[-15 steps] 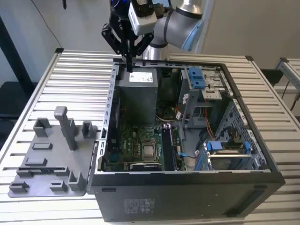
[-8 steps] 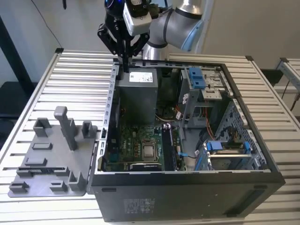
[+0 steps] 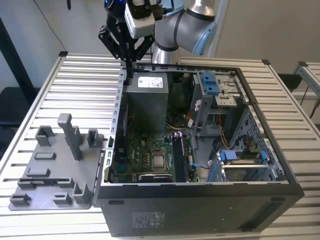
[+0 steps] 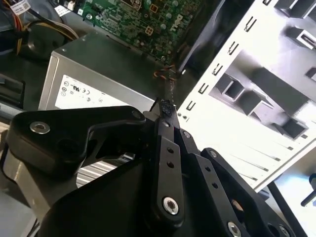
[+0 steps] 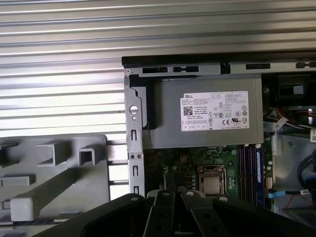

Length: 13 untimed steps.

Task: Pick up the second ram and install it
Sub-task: 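Reach for the second ram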

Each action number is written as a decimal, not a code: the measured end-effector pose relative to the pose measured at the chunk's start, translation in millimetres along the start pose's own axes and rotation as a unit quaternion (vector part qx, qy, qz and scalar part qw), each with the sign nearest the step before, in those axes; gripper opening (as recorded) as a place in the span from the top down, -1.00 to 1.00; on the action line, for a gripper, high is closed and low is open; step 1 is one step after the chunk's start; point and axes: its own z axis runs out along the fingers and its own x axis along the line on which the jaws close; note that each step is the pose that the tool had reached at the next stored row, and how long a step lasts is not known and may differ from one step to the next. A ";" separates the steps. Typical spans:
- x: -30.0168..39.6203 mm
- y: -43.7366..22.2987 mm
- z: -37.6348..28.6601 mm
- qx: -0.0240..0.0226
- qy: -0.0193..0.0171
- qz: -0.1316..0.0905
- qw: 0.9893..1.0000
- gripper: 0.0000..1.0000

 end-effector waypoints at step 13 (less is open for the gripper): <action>39.3 -2.9 1.5 0.000 0.002 0.000 1.000 0.79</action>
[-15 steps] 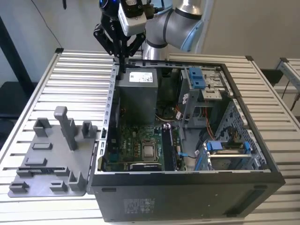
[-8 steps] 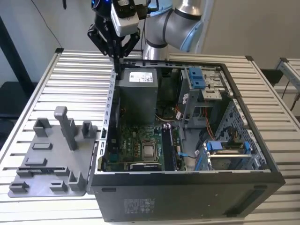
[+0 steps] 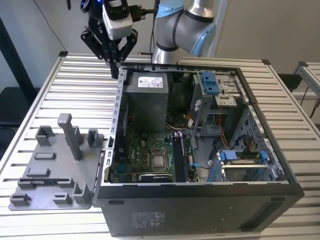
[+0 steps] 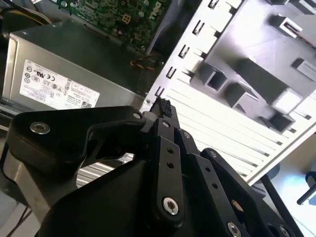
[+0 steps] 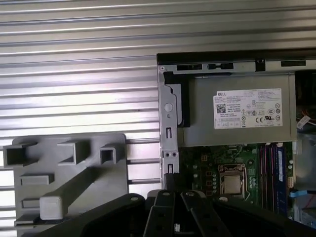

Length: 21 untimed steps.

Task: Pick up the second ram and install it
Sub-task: 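Reach for the second ram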

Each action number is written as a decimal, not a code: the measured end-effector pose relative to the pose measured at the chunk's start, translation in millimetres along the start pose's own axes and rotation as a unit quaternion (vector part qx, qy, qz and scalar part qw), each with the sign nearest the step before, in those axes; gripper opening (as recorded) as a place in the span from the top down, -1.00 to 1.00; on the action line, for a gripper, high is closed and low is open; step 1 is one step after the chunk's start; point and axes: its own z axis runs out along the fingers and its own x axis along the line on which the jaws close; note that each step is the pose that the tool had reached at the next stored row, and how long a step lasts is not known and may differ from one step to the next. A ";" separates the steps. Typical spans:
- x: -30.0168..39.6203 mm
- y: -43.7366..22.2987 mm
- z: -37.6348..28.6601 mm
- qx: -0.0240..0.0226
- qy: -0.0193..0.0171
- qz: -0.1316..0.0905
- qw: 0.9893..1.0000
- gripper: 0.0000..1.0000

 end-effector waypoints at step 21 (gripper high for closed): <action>39.2 -3.0 5.1 0.000 0.002 0.000 1.000 0.79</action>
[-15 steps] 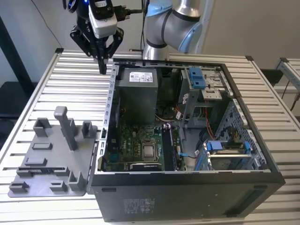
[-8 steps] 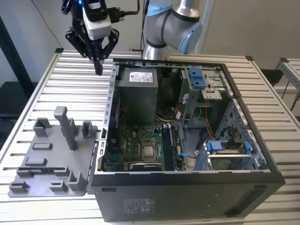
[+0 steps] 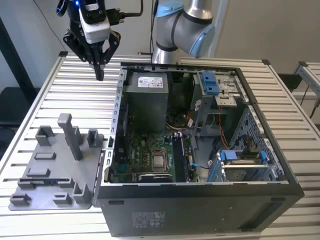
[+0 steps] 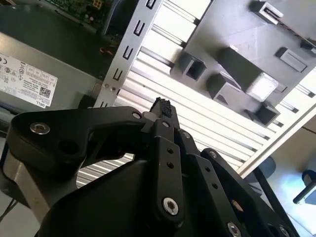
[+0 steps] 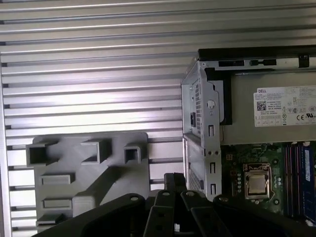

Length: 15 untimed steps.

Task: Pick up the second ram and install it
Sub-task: 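Reach for the second ram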

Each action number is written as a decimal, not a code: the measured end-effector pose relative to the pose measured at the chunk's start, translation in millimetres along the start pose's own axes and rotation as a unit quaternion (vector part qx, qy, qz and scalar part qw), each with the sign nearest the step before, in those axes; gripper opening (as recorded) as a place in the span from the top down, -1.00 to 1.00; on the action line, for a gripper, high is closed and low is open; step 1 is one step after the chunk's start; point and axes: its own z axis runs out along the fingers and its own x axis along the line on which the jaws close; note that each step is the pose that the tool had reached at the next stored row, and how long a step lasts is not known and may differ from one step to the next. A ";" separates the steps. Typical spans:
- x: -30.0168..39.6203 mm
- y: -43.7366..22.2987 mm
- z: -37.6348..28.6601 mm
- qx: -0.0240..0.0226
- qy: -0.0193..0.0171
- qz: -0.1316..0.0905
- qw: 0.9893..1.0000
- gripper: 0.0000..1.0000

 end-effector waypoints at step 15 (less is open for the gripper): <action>46.5 -3.6 1.5 0.000 0.002 0.000 1.000 0.79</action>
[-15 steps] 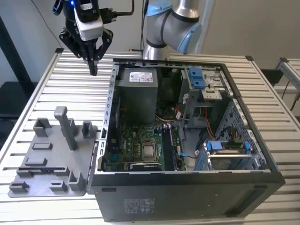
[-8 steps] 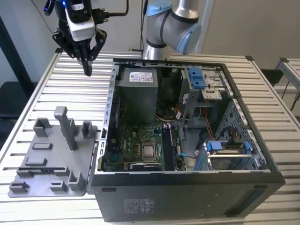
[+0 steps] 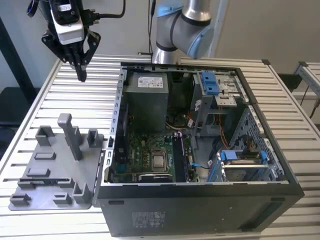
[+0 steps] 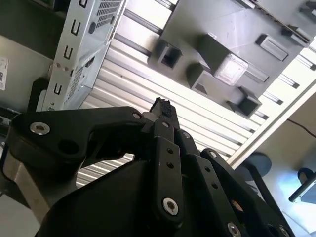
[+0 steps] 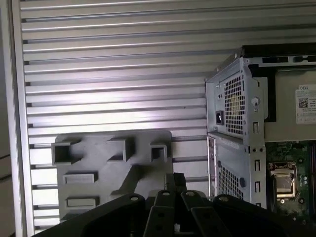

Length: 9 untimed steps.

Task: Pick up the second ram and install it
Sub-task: 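Reach for the second ram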

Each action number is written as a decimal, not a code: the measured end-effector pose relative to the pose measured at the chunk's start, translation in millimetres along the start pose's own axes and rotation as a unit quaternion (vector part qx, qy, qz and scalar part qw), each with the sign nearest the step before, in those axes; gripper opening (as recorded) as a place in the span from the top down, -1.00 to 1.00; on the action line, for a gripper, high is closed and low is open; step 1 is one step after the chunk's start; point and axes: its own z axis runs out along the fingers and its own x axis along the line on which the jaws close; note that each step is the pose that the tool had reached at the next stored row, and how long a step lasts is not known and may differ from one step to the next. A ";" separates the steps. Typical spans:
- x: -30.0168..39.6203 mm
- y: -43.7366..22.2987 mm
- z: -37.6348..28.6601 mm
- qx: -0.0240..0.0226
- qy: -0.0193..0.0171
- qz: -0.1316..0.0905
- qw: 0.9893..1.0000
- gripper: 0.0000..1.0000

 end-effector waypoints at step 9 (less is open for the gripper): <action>21.1 -1.6 2.3 0.000 0.005 0.000 1.000 0.79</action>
